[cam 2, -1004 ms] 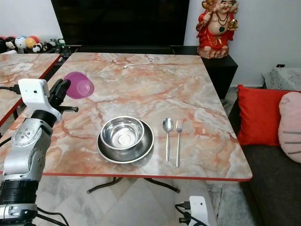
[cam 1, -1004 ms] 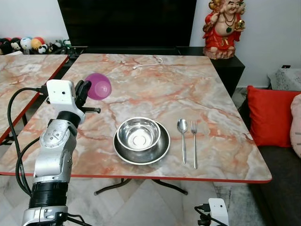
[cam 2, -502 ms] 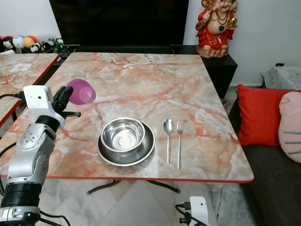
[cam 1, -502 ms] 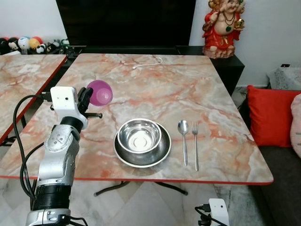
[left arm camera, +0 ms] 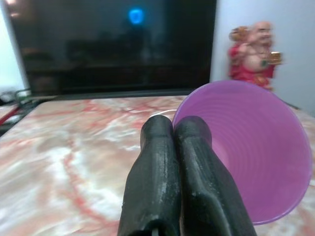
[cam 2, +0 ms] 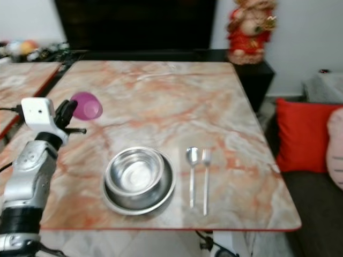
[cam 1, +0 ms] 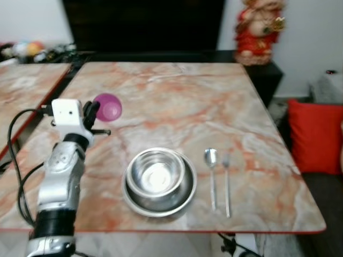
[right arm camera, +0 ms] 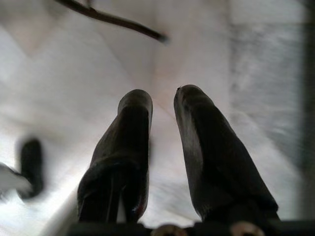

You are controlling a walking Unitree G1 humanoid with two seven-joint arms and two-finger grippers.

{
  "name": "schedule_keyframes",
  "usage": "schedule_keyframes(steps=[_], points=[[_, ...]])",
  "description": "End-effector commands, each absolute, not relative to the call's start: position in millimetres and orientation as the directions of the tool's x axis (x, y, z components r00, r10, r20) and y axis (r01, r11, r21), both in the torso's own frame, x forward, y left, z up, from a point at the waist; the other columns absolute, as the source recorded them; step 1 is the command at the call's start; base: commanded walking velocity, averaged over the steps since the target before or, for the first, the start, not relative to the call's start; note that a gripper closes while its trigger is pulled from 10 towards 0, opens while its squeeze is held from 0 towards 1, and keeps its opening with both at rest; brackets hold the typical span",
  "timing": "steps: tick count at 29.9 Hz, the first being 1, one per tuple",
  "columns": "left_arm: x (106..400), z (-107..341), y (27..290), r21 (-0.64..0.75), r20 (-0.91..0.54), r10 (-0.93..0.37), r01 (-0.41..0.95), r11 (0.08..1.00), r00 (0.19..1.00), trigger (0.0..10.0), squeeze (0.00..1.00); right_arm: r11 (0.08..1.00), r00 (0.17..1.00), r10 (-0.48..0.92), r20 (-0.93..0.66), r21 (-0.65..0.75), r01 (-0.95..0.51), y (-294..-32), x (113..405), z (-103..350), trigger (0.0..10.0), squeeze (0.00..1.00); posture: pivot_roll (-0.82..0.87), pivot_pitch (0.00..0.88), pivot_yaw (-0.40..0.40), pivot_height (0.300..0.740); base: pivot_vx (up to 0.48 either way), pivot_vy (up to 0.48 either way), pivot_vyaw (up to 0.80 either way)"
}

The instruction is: Setting the table

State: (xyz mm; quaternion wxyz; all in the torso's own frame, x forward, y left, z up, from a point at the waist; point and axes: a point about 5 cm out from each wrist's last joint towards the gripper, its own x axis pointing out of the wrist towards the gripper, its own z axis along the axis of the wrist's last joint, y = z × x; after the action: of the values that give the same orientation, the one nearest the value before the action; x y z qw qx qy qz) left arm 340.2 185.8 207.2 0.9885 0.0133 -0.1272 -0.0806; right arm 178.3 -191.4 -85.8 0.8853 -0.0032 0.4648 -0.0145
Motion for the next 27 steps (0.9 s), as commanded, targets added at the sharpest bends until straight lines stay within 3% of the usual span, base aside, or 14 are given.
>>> schedule_keyframes(steps=[1,9,17,20,27], points=[[337,208,211,0.055,0.236,-0.096,0.085,0.995,0.967,10.0,0.00,1.000,0.585,0.004,-0.811,0.008,0.004,-179,186,-84,10.0,0.00,0.04,0.000,-0.003,0.740,0.000,0.000,0.00],[344,214,221,0.070,0.169,-0.072,0.061,0.996,0.983,10.0,0.00,1.000,0.585,0.008,-0.811,0.009,-0.001,-178,187,-83,10.0,0.00,0.04,0.000,-0.001,0.740,0.000,0.000,0.00],[354,209,226,0.104,-0.044,-0.107,0.111,0.988,0.993,10.0,0.00,1.000,0.585,0.010,-0.811,0.008,-0.005,-177,187,-83,10.0,0.00,0.04,0.000,0.001,0.740,0.000,0.000,0.00],[358,201,231,0.091,-0.196,-0.111,0.131,0.987,0.974,10.0,0.00,1.000,0.585,0.012,-0.811,0.011,-0.005,-177,187,-83,10.0,0.00,0.04,0.000,0.002,0.740,0.000,0.000,0.00],[359,193,223,0.046,-0.279,-0.149,0.168,0.985,0.949,10.0,0.00,1.000,0.583,0.012,-0.813,0.012,-0.005,-177,186,-84,10.0,0.00,0.04,0.000,0.002,0.740,0.000,0.000,0.00]])
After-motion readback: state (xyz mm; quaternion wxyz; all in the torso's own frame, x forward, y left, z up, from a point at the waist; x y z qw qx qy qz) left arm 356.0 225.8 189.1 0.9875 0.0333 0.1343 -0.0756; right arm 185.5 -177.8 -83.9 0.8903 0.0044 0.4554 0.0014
